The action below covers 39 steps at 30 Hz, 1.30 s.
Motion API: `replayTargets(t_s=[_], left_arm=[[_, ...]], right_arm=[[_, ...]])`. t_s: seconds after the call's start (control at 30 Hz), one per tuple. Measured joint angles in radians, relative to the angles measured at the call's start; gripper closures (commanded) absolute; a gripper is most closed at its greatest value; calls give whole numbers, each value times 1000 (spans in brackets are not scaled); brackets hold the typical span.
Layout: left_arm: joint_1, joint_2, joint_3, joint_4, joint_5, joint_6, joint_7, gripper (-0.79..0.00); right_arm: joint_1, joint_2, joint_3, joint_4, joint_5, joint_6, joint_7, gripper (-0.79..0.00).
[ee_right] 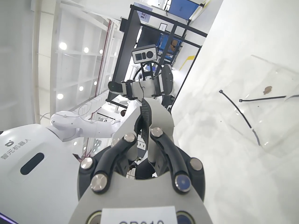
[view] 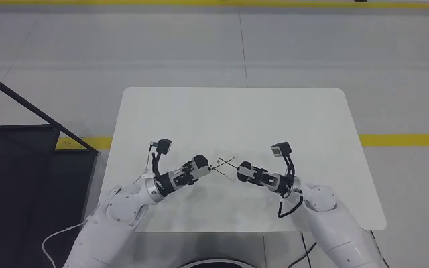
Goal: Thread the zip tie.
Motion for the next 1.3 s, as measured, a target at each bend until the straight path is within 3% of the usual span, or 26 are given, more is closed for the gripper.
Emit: replayTargets(t_s=[0.23, 0.43, 0.6, 0.77, 1.0, 1.3], left_arm=[[12, -33, 90, 17, 122, -68, 243, -785], [-5, -63, 159, 67, 249, -54, 424, -773], [-21, -82, 193, 108, 287, -58, 516, -551], [-37, -102, 221, 150, 330, -62, 616, -397], [-57, -122, 240, 182, 384, -36, 683, -376], [-53, -140, 246, 194, 438, -12, 760, -277]], right_arm=[[-8, -14, -42, -32, -84, 49, -135, 0], [-9, -19, -46, -35, -88, 53, -181, 0], [-12, -20, -47, -33, -79, 44, -176, 0], [-6, -22, -51, -20, -69, 39, -163, 0], [-1, -24, -51, -11, -67, 32, -152, 0], [5, -26, -52, -2, -65, 33, -148, 0]])
